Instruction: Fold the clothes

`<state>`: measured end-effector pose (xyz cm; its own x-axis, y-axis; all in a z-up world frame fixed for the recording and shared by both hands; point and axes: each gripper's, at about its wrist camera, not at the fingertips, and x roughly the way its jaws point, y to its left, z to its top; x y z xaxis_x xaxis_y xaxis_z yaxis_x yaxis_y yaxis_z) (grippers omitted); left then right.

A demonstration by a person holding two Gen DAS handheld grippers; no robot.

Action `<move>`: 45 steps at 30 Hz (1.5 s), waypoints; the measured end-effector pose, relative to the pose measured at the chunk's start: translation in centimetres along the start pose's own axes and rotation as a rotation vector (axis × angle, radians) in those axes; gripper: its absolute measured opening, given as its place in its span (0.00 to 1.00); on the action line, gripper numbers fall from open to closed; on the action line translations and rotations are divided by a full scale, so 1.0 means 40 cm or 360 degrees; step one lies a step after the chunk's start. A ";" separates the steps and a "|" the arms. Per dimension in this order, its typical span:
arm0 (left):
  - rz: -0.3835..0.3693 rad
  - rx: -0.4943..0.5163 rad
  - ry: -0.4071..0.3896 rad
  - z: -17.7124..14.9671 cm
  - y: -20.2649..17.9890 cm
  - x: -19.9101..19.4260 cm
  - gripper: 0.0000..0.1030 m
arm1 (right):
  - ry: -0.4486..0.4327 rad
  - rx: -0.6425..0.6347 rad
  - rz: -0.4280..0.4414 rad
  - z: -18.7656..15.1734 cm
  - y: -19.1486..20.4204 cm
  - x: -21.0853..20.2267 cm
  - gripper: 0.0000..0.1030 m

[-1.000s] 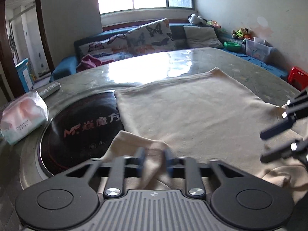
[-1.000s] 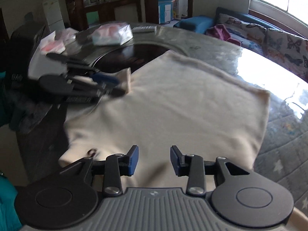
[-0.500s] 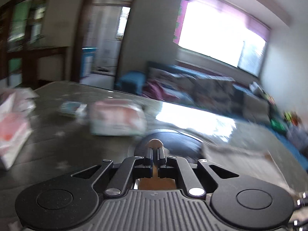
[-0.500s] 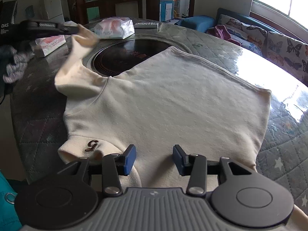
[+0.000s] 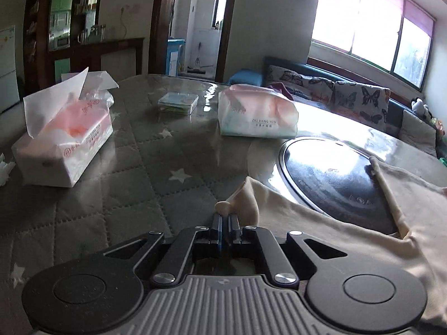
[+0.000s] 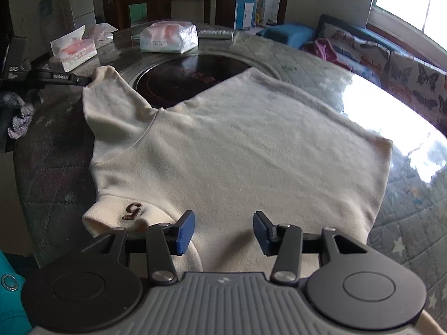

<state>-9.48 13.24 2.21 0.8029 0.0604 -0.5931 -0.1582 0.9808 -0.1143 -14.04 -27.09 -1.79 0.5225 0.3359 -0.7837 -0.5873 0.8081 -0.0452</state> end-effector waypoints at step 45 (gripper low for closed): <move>-0.0441 0.0445 0.0120 -0.093 -0.265 -0.093 0.12 | -0.0078 -0.0201 0.0226 -0.004 0.116 -0.037 0.44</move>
<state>-12.91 1.95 2.66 0.7472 -0.2172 -0.6281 0.2292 0.9713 -0.0632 -17.64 -23.91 -0.92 0.4563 0.4680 -0.7568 -0.7287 0.6846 -0.0160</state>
